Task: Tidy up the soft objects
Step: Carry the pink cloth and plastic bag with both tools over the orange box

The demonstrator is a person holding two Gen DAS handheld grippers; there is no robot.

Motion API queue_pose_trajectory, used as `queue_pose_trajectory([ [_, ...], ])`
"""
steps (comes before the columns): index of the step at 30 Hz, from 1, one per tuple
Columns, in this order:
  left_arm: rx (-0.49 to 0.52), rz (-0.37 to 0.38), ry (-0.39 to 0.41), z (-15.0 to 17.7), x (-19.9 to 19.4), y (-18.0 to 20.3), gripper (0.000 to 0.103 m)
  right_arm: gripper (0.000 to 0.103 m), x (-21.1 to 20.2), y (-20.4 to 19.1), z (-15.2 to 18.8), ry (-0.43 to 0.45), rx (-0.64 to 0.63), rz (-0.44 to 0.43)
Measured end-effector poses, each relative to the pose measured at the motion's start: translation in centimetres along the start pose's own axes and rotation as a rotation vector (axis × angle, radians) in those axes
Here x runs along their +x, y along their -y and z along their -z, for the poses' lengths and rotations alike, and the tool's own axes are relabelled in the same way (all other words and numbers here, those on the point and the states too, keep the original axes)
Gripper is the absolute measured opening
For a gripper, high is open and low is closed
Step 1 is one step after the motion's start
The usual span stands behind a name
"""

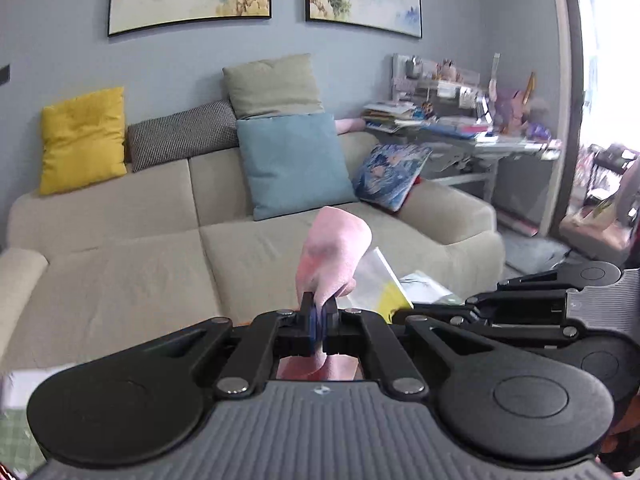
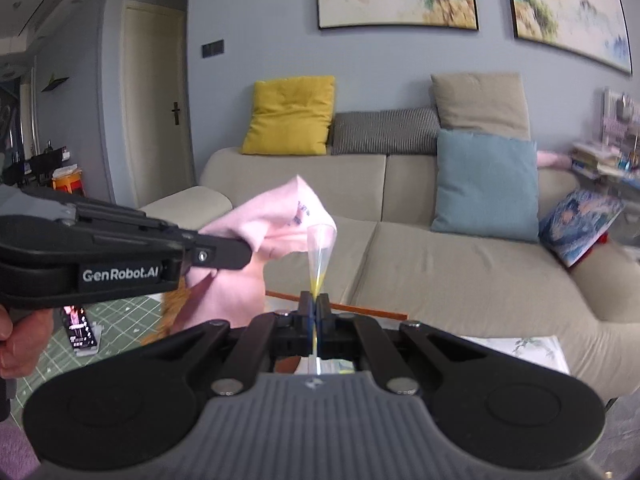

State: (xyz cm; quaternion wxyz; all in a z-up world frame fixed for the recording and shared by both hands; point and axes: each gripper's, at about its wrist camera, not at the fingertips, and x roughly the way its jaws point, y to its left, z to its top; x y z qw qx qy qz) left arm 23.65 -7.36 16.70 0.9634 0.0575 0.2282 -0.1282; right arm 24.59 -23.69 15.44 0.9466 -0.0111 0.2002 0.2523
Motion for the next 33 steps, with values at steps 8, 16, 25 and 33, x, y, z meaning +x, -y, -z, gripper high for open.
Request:
queue_pose_trajectory([
  [8,0.049,-0.057,-0.24,-1.8,10.4,-1.1,0.002,0.0,9.1,4.5,0.5,-0.13,0.071,-0.071],
  [16,0.209,-0.182,-0.415,-0.5,16.6,0.0,0.003,0.0,18.0,7.0,3.0,-0.254,0.154,-0.141],
  [25,0.29,-0.292,-0.517,0.9,19.8,0.5,0.009,0.0,23.4,6.2,6.6,-0.351,0.184,-0.182],
  [33,0.231,-0.301,-0.544,1.1,20.2,-0.2,0.055,0.033,24.3,6.3,7.8,-0.384,0.178,-0.162],
])
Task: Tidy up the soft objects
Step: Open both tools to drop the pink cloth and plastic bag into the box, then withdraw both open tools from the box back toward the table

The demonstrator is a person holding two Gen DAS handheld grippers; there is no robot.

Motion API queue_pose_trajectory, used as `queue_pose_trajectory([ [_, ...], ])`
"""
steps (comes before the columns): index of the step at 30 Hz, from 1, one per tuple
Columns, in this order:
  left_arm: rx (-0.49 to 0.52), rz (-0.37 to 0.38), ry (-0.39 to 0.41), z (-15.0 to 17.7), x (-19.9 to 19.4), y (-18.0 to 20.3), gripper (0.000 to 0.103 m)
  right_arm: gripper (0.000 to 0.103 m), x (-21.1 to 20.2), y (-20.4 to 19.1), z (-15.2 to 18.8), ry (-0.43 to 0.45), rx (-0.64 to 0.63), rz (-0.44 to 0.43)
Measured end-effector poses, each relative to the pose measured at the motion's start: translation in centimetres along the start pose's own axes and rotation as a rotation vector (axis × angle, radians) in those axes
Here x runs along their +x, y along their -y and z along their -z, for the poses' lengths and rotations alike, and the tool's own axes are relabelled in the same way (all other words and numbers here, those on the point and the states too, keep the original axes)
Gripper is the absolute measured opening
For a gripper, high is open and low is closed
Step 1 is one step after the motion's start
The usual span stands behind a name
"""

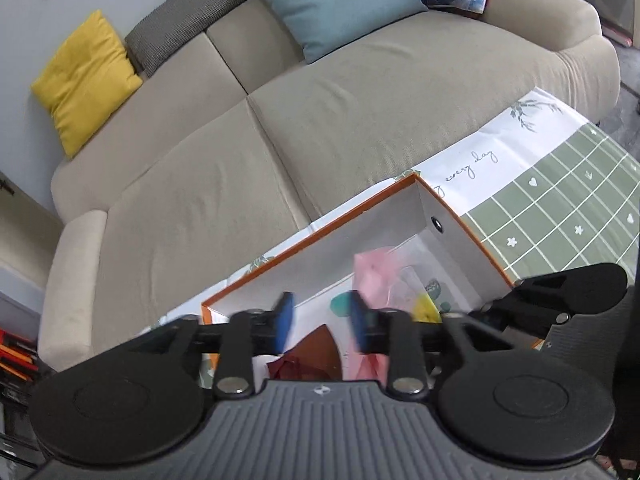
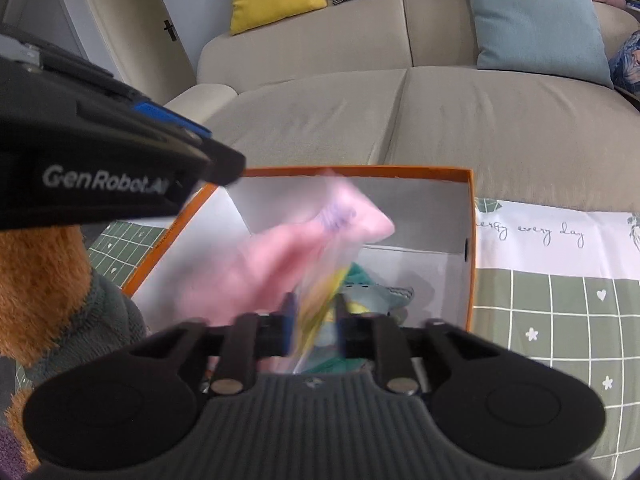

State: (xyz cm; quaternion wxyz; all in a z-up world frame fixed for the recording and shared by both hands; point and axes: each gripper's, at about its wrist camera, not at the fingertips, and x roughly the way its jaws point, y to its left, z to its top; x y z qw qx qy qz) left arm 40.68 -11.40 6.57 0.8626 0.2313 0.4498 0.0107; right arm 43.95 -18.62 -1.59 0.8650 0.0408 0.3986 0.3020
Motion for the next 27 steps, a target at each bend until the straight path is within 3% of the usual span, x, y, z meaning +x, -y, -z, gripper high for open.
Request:
queue_pose_trajectory([
  [1,-0.006,0.0,0.004,0.0,-0.1,-0.1,0.056,0.04,-0.1,0.0,0.1,0.004,-0.005,0.007],
  [13,0.002,-0.014,0.043,0.2,-1.6,0.0,0.062,0.043,-2.1,-0.6,0.3,0.016,-0.079,0.042],
  [27,-0.048,0.019,0.236,3.3,-7.6,-0.9,0.062,0.046,-7.9,-5.5,0.8,0.063,-0.325,0.175],
])
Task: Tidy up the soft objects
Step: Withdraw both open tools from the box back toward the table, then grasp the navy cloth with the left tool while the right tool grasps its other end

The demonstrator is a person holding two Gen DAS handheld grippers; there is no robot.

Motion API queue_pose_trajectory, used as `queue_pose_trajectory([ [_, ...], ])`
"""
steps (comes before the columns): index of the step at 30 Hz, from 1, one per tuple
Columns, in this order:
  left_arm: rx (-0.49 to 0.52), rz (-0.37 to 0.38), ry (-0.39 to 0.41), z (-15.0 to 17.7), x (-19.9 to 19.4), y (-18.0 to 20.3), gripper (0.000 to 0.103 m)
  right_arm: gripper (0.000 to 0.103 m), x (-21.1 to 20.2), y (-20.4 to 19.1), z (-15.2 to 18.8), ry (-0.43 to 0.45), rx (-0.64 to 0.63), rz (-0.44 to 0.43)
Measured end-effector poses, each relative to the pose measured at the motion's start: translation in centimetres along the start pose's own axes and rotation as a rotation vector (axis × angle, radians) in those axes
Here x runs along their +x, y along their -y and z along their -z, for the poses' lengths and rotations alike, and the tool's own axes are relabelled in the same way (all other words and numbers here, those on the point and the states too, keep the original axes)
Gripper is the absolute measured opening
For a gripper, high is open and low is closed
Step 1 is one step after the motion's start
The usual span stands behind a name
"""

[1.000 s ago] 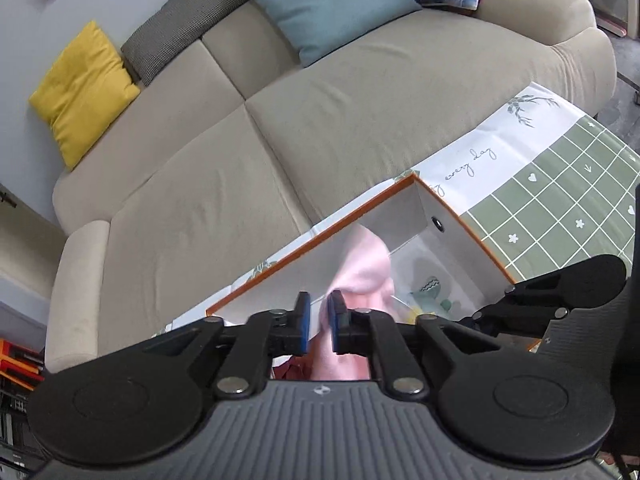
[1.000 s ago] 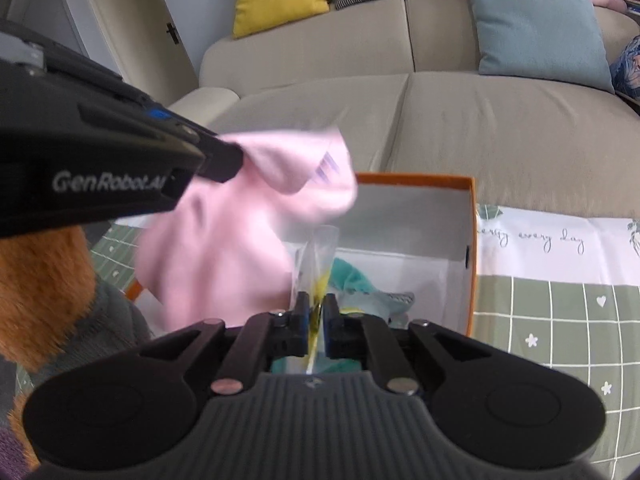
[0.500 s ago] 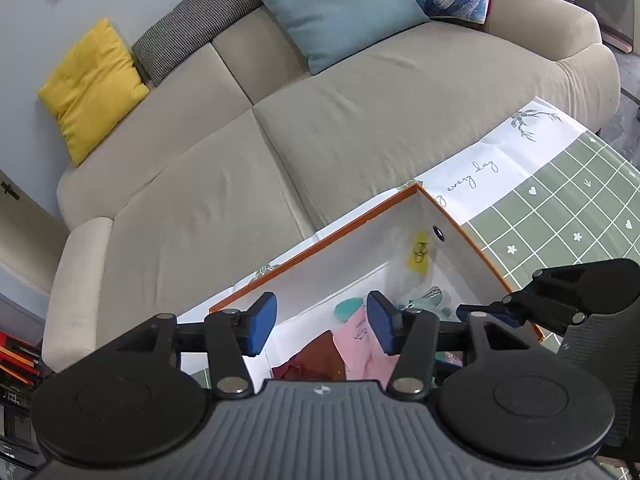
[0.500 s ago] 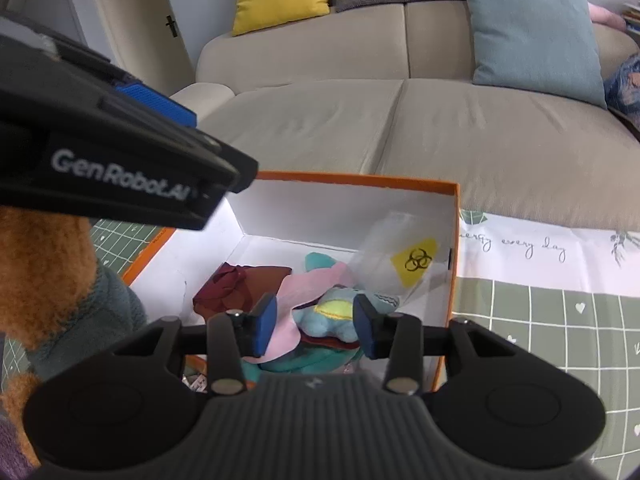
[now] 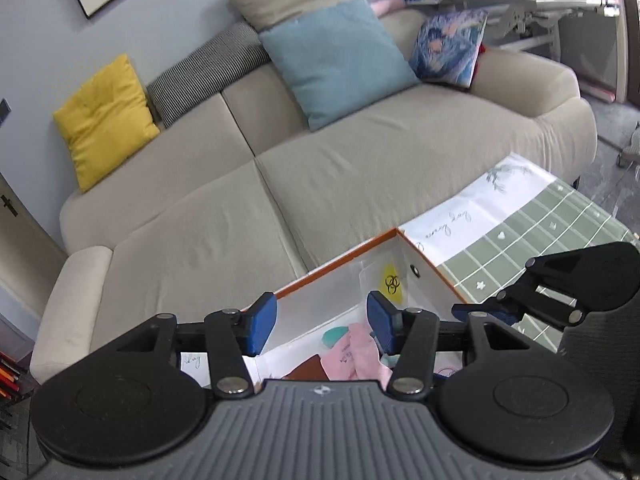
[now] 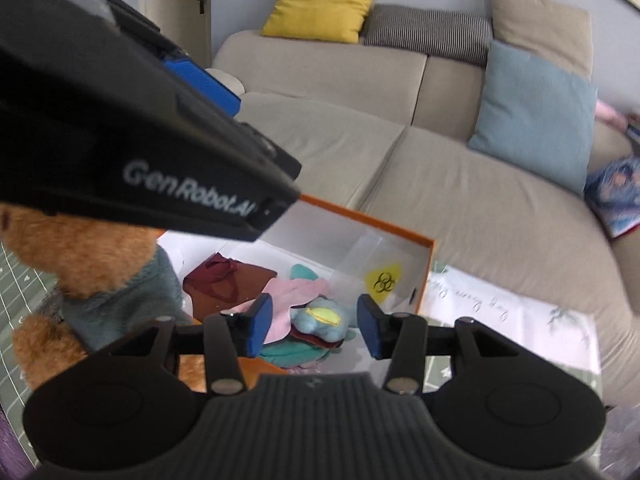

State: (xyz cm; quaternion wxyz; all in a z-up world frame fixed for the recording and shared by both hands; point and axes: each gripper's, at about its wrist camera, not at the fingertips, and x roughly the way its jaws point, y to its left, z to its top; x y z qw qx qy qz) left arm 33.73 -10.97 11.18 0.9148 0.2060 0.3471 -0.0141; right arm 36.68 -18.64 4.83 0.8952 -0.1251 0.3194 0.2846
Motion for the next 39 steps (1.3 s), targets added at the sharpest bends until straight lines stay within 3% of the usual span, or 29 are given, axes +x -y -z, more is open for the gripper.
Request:
queue_pose_trajectory([
  [5,-0.055,0.046,0.122,1.3,-3.4,-0.5,0.062,0.046,-3.3,-0.8,0.1,0.059,-0.006,0.045],
  [13,-0.134,0.165,0.425,5.9,-10.7,-0.5,0.065,0.05,-9.9,-3.9,2.6,0.228,-0.002,0.156],
  [19,-0.218,0.266,0.525,10.7,-14.1,-1.0,0.067,0.052,-14.3,-7.4,6.9,0.337,0.034,0.226],
  [29,-0.35,0.278,0.452,20.2,-15.1,-1.1,0.067,0.053,-17.8,-13.3,14.0,0.314,0.153,0.231],
  [39,-0.434,0.276,0.2,27.8,-11.2,0.3,0.066,0.053,-15.6,-15.9,18.1,0.185,0.269,0.211],
])
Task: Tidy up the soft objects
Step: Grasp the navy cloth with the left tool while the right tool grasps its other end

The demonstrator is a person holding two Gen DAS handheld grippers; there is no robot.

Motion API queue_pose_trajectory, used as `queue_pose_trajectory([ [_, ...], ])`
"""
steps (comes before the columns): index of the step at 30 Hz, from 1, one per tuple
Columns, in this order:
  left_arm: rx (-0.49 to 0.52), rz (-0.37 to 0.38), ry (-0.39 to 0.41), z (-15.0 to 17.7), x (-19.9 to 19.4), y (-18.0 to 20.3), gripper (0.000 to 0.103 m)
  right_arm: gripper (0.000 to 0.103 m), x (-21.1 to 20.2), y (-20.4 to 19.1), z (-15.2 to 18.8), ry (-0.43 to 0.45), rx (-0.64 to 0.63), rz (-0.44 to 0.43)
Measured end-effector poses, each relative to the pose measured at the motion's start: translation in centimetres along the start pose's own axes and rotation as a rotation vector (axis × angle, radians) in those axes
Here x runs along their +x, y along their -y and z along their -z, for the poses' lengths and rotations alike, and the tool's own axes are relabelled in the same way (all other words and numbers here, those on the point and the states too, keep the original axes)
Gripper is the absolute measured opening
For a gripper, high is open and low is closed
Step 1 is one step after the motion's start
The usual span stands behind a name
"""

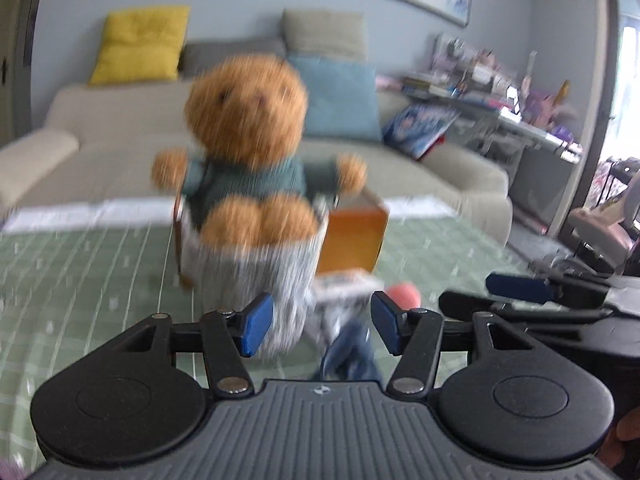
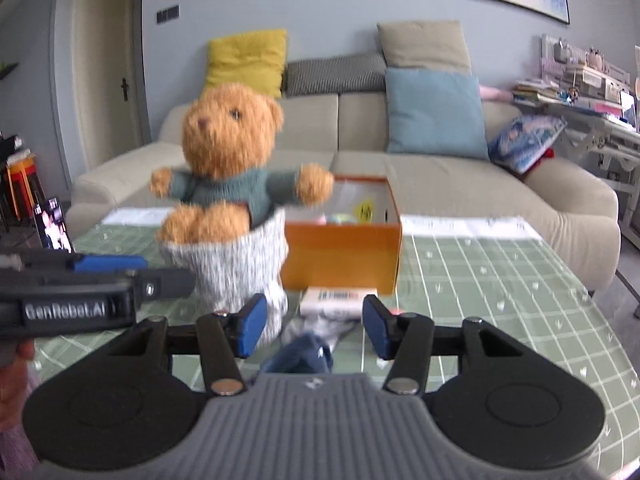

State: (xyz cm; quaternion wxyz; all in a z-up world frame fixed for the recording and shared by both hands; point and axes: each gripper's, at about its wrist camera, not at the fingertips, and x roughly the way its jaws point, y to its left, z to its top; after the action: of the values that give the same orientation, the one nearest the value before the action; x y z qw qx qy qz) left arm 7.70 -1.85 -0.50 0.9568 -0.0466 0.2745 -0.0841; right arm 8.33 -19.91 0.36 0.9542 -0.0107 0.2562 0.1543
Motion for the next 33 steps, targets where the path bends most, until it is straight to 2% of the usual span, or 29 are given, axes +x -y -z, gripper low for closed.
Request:
queue_pose_trajectory([
  [6,-0.001,-0.032,-0.074,2.5,1.9,-0.6,0.066,0.053,1.8,0.2,2.2,-0.043,-0.011,0.005],
  [15,-0.024,-0.028,-0.155,5.0,5.0,-1.3,0.066,0.052,5.3,0.2,3.9,-0.133,-0.028,0.013],
  [17,-0.027,-0.029,-0.167,5.3,5.6,-1.4,0.066,0.046,6.1,0.4,4.1,-0.164,-0.021,0.015],
  [21,-0.032,-0.027,-0.196,5.8,6.9,-1.6,0.066,0.042,7.7,0.6,4.6,-0.221,-0.013,0.01],
  [28,-0.033,-0.043,-0.274,7.0,9.5,-1.9,0.066,0.02,9.9,0.8,5.6,-0.306,-0.01,0.003],
  [31,-0.018,-0.034,-0.285,7.3,10.2,-1.7,0.046,0.013,10.4,1.3,5.8,-0.317,0.0,0.015],
  [32,-0.005,-0.038,-0.288,7.4,10.4,-1.6,0.032,0.012,10.6,1.4,5.9,-0.322,0.007,0.02],
  [33,0.007,-0.039,-0.291,7.4,10.6,-1.6,0.024,0.012,10.7,1.6,6.0,-0.326,0.011,0.03],
])
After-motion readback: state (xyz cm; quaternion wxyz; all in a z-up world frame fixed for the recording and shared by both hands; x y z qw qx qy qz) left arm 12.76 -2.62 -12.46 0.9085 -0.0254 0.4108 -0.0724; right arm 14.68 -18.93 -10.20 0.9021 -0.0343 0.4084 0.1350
